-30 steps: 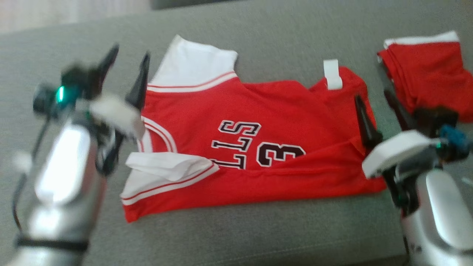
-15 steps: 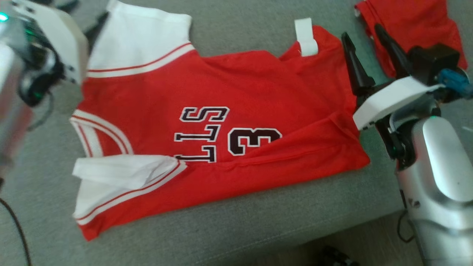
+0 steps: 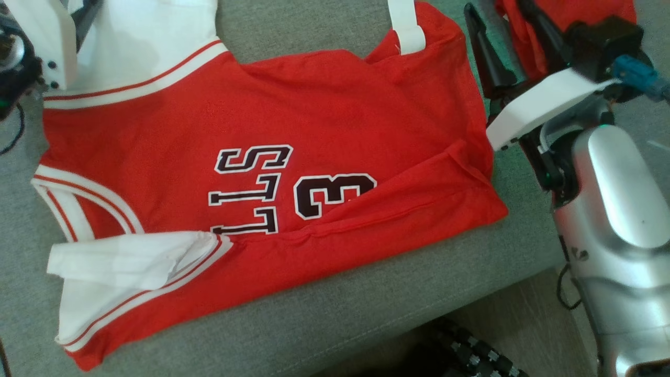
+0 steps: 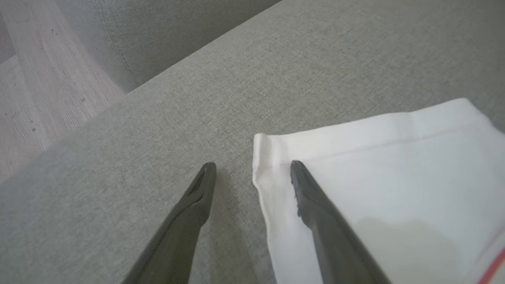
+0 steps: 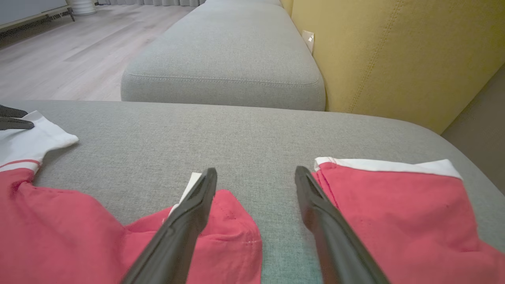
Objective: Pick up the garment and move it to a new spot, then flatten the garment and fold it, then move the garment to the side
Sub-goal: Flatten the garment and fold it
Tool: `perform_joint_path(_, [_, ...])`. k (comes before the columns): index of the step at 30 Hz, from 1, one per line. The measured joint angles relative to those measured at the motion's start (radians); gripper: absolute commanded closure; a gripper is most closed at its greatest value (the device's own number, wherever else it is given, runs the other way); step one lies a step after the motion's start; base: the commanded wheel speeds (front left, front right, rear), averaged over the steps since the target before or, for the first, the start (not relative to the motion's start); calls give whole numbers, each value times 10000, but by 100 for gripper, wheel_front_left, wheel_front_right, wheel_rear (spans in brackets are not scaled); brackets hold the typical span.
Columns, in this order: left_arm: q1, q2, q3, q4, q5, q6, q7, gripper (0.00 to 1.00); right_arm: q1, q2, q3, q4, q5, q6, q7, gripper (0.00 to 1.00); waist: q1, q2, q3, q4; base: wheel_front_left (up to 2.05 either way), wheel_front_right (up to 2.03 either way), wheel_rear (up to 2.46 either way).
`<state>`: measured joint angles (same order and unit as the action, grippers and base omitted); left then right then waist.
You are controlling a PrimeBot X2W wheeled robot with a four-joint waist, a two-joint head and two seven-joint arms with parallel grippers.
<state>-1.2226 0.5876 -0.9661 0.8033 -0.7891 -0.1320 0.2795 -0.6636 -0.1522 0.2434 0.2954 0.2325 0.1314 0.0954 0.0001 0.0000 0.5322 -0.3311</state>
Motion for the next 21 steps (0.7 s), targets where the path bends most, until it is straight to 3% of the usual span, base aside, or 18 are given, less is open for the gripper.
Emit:
perform_joint_path(10, [-641, 2, -849, 439, -727, 2, 144, 0, -250, -84, 140, 410, 65, 0, -178, 0, -2, 0, 167, -172, 0, 0, 0])
perform_joint_path(11, [-689, 0, -909, 447, -863, 4, 201, 9, -253, -94, 140, 433, 67, 0, -178, 0, -2, 0, 162, -166, 0, 0, 0])
perform_joint_path(12, [-731, -6, -978, 437, -1016, 2, 301, 63, -262, -113, 140, 466, 67, 0, -178, 0, -1, 0, 151, -147, 0, 0, 0])
perform_joint_path(13, [-739, -35, -1068, 378, -1195, 2, 389, 100, -269, -155, 132, 506, 67, 0, -178, 0, -2, 0, 134, -114, 0, 0, 0])
perform_joint_path(15, [-731, -142, -1425, 56, -1590, 4, 441, 100, -292, -295, 48, 654, 67, 0, -176, 0, -1, 0, 51, 50, 0, 0, 0])
perform_joint_path(21, [-713, -228, -1910, -117, -1639, 2, -759, 100, -344, -593, -157, 934, 63, 0, -159, 0, 0, 0, -209, 404, 0, 0, 0])
